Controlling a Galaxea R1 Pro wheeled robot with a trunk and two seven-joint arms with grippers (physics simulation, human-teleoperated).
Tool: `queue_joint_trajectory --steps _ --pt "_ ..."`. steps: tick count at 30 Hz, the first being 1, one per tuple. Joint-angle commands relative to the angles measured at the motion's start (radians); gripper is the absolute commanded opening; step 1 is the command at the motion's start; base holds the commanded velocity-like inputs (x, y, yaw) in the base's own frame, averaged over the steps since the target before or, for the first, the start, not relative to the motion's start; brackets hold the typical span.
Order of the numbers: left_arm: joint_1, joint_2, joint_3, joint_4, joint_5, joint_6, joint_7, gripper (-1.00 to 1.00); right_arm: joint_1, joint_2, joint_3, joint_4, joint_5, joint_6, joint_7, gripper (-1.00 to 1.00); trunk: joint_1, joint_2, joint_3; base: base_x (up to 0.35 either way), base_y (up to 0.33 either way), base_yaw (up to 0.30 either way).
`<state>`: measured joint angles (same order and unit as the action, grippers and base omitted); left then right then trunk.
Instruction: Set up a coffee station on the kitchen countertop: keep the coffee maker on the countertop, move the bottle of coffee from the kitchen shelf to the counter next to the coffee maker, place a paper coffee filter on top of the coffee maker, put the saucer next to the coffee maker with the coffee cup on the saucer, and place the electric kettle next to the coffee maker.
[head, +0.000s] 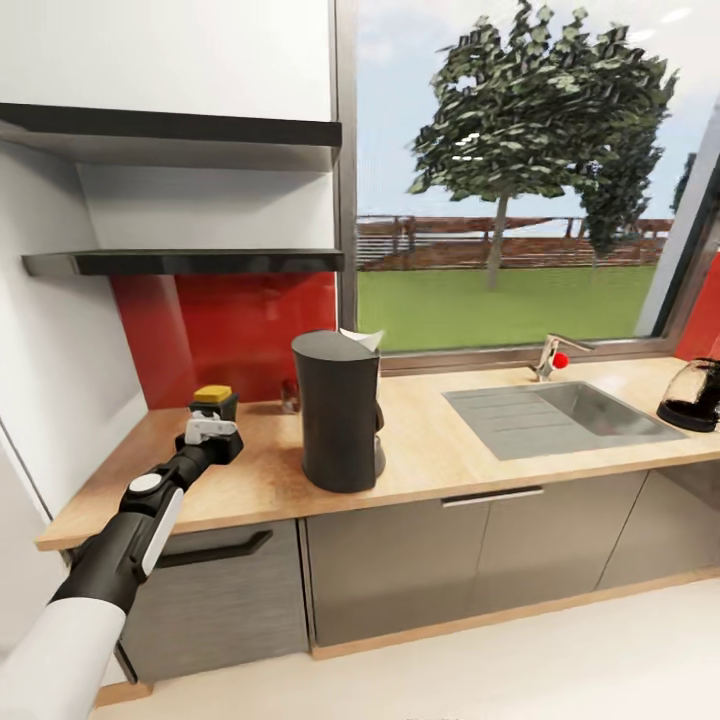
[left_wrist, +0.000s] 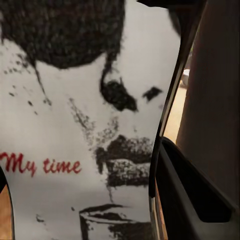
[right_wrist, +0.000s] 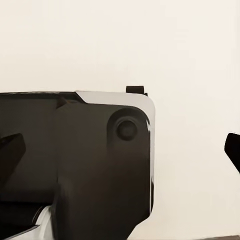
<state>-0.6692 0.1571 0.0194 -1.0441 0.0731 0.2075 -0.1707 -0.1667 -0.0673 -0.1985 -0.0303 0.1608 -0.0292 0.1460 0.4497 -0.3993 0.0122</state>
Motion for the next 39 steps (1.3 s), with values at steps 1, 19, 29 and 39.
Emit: queue_joint_trajectory --steps 1,19,29,39 --pt "0.000 0.000 0.002 -0.002 0.006 0.006 -0.006 -1.00 0.000 0.000 -0.009 0.001 0.010 -0.003 0.003 1.00 0.000 -0.001 0.000 0.000 0.000 -0.134" --pt "0.000 -0.003 0.002 -0.002 0.009 0.007 -0.006 -1.00 0.000 0.000 -0.009 0.001 0.011 -0.003 0.003 1.00 0.000 -0.001 0.000 0.181 0.000 -0.011" --pt "0.002 -0.004 0.002 0.004 0.014 0.006 -0.006 -1.00 0.000 0.000 -0.009 0.001 0.011 -0.003 0.003 1.00 0.000 -0.001 0.000 0.126 0.000 0.000" --pt "0.052 -0.006 0.002 0.006 0.022 0.004 -0.007 -1.00 0.000 0.000 -0.009 0.001 0.011 -0.003 0.003 1.00 0.000 -0.001 0.000 0.002 0.000 -0.197"
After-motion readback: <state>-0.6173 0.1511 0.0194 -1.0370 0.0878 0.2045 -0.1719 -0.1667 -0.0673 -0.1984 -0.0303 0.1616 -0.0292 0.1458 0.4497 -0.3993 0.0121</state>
